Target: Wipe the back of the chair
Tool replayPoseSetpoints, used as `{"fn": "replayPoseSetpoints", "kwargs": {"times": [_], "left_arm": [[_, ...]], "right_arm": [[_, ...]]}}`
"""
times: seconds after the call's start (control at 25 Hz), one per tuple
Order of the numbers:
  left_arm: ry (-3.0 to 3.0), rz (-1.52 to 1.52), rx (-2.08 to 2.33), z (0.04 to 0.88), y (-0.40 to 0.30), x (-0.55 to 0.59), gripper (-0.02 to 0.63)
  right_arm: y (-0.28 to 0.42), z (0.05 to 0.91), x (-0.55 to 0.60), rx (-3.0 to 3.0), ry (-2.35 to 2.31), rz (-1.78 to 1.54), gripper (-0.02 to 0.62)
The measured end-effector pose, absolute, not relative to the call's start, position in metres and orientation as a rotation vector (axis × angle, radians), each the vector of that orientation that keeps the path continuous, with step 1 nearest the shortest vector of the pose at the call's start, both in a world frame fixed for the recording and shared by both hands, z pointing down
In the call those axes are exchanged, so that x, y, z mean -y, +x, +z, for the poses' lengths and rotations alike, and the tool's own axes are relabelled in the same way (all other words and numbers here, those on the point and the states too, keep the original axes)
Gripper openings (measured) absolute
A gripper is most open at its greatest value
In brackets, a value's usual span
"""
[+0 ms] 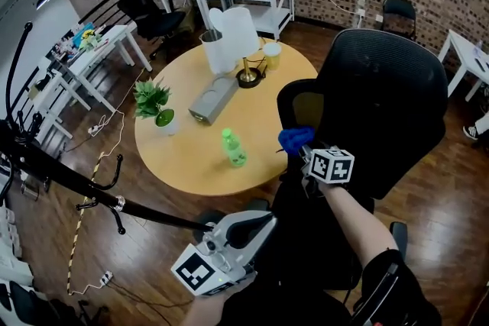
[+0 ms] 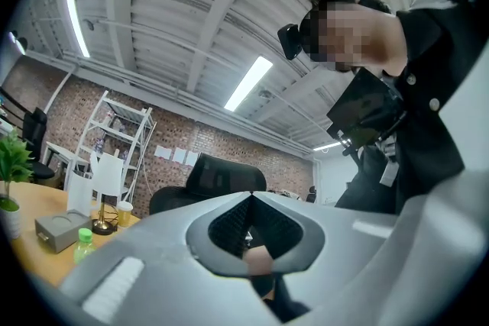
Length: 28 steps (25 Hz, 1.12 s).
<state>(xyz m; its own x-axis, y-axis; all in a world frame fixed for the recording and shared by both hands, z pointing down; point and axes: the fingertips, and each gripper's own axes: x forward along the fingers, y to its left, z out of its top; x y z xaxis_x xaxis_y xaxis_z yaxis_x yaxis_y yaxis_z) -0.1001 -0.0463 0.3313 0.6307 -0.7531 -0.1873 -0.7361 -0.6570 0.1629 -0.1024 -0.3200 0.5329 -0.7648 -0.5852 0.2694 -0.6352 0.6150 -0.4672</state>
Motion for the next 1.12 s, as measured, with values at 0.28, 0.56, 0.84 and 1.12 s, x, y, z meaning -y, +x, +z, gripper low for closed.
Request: {"fn": "replayPoseSetpoints", "kwargs": {"times": [0.28, 0.56, 0.84, 1.12], "left_arm": [[2.820, -0.348, 1.097, 0.340, -0.064, 0.065, 0.002], [2.871, -0.323, 0.882, 0.349, -0.011, 0.080, 0.002], [2.892, -0.291, 0.717, 0.360, 0.033, 0.088, 0.002], [2.889, -0.284, 0.631, 0.363, 0.061, 0.098, 0.002]], "right_arm": [[-0.015, 0.542, 0.328, 2.709, 1.230, 0.813, 0.055], [0.083, 0.556, 0.329, 2.629, 1.463, 0.833, 0.055], [0.186, 0.569, 0.325, 2.503, 1.715, 0.851, 0.055], [0.262, 0.575, 0.319, 2.397, 1.863, 0.853, 0.055]]}}
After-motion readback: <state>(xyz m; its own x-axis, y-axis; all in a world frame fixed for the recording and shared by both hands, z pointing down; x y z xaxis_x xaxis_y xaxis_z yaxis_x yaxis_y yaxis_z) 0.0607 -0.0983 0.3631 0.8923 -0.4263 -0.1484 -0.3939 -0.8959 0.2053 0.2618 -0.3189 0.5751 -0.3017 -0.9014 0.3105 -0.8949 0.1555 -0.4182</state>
